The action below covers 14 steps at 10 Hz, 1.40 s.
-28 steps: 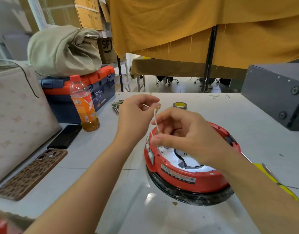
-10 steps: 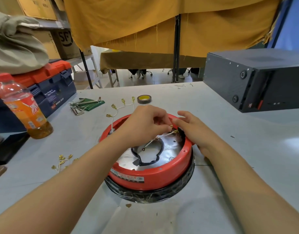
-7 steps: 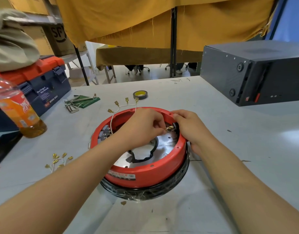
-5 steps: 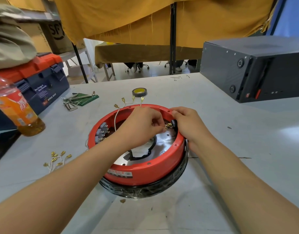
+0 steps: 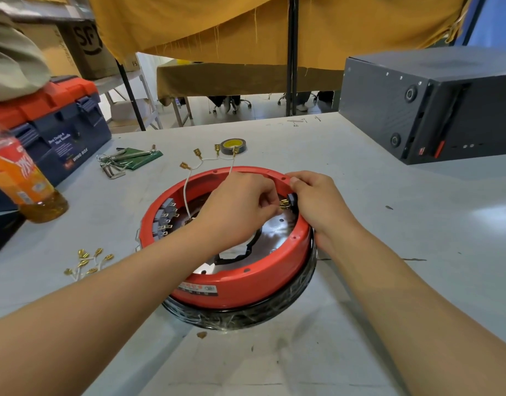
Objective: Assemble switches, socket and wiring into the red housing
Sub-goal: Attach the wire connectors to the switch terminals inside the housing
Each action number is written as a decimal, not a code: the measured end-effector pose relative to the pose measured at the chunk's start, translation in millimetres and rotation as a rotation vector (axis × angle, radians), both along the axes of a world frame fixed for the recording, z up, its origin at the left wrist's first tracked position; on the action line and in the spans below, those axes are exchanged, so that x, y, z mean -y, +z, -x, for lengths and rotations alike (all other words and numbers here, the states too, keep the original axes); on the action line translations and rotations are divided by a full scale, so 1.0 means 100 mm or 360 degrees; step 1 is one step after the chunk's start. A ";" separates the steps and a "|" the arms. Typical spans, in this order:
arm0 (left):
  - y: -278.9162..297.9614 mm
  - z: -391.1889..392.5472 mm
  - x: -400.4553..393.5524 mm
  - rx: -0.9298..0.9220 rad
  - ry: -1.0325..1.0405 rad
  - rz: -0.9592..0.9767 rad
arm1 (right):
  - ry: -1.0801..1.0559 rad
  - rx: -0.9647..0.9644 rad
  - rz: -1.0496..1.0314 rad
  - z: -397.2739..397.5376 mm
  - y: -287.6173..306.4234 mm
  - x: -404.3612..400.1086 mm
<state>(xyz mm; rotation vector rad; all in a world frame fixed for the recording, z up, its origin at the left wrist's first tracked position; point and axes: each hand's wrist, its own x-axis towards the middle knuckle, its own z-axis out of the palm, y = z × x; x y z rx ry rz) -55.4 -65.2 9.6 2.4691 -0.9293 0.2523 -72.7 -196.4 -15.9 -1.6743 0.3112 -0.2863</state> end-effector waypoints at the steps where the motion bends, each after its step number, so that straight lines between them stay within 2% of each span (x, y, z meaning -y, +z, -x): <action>1: -0.01 0.00 0.02 0.0019 -0.0008 -0.0019 | 0.0000 0.0000 -0.0010 -0.01 0.00 0.00; 6: -0.01 0.06 0.06 0.0050 0.0039 -0.0127 | -0.0012 0.0009 0.0035 -0.02 -0.02 -0.01; 8: 0.00 0.06 0.06 0.0005 0.0028 -0.0083 | -0.0023 0.0014 0.0064 -0.02 -0.03 -0.01; 14: -0.02 0.08 0.08 0.0109 0.0010 -0.0103 | -0.0034 0.0004 0.0116 -0.05 -0.05 -0.03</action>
